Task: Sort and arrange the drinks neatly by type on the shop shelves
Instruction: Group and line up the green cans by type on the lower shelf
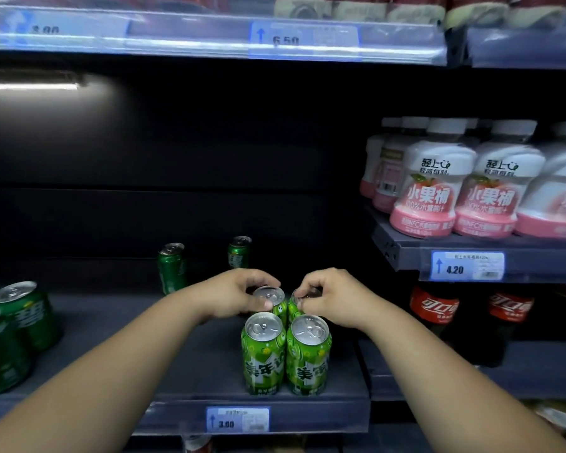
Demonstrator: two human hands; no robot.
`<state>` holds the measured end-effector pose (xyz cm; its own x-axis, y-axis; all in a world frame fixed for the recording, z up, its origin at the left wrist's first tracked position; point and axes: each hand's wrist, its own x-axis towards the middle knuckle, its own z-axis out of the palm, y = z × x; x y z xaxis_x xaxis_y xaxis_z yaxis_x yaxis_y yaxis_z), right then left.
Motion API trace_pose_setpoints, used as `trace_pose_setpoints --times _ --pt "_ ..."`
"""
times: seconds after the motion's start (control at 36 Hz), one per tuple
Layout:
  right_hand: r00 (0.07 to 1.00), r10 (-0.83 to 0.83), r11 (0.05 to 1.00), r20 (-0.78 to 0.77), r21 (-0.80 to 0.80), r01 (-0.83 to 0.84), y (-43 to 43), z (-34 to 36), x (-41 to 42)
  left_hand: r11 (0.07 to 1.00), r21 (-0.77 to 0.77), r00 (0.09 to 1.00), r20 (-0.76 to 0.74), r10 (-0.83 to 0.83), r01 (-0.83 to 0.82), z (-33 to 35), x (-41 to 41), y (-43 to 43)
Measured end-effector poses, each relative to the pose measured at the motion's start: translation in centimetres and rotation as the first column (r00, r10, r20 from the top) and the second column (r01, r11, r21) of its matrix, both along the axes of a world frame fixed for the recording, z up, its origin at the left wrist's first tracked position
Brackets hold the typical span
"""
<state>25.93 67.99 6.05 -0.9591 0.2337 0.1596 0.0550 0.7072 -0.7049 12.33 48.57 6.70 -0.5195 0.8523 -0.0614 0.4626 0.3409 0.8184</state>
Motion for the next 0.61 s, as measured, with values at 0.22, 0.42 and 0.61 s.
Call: trace_pose_setpoints --times 0.22,0.42,0.61 --pt "0.998 -0.062 0.996 -0.024 0.068 0.064 0.2 -0.5 0.6 0.999 0.026 0.999 0.018 0.037 -0.037 -0.6 0.1 0.0" --pt "0.998 -0.053 0.997 -0.016 0.055 0.054 0.2 -0.6 1.0 0.998 0.029 0.998 0.032 0.053 -0.054 -0.8 0.5 0.0" --pt "0.999 -0.043 0.999 0.013 0.031 0.043 0.2 -0.7 0.8 0.989 0.07 0.991 0.048 0.127 -0.13 -1.1 1.6 -0.3"
